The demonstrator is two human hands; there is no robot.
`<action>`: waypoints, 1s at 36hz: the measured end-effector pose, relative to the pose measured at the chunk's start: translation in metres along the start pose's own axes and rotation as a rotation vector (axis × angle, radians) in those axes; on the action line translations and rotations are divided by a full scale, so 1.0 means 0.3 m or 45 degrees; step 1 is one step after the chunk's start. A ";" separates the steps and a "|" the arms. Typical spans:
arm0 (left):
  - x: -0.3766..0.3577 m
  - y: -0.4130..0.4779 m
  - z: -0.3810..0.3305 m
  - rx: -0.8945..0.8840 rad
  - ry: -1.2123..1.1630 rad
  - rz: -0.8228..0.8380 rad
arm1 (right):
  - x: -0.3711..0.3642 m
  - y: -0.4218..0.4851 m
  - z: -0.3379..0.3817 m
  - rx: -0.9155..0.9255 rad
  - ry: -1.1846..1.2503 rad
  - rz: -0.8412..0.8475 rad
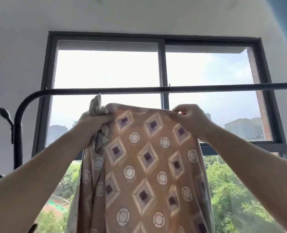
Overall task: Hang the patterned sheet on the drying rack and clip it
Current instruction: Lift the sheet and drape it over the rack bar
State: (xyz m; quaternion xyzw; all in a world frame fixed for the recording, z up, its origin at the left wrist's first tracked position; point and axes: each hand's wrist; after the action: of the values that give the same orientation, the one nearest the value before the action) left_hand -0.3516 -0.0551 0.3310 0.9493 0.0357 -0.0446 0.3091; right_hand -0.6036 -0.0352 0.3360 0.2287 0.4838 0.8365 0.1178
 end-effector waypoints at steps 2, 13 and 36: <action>0.011 0.000 0.003 0.046 0.015 0.011 | -0.007 -0.003 0.010 -0.012 0.031 0.024; -0.060 -0.067 -0.026 0.187 -0.071 0.391 | -0.091 0.003 0.070 -0.005 0.048 0.049; -0.127 -0.038 -0.005 -0.010 -0.019 0.089 | -0.141 -0.142 -0.086 -0.522 0.189 1.003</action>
State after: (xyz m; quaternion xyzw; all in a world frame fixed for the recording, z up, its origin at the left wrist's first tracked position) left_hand -0.3904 -0.0464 0.3295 0.9484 0.0005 -0.0407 0.3144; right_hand -0.5808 -0.0508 0.2768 0.3068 0.1914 0.9103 -0.2017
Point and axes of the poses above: each hand's wrist, its own y-axis towards the middle knuckle, its own x-axis out of the back of the hand, z = x × y, and after that the axes turned 2 degrees about -z, right-handed
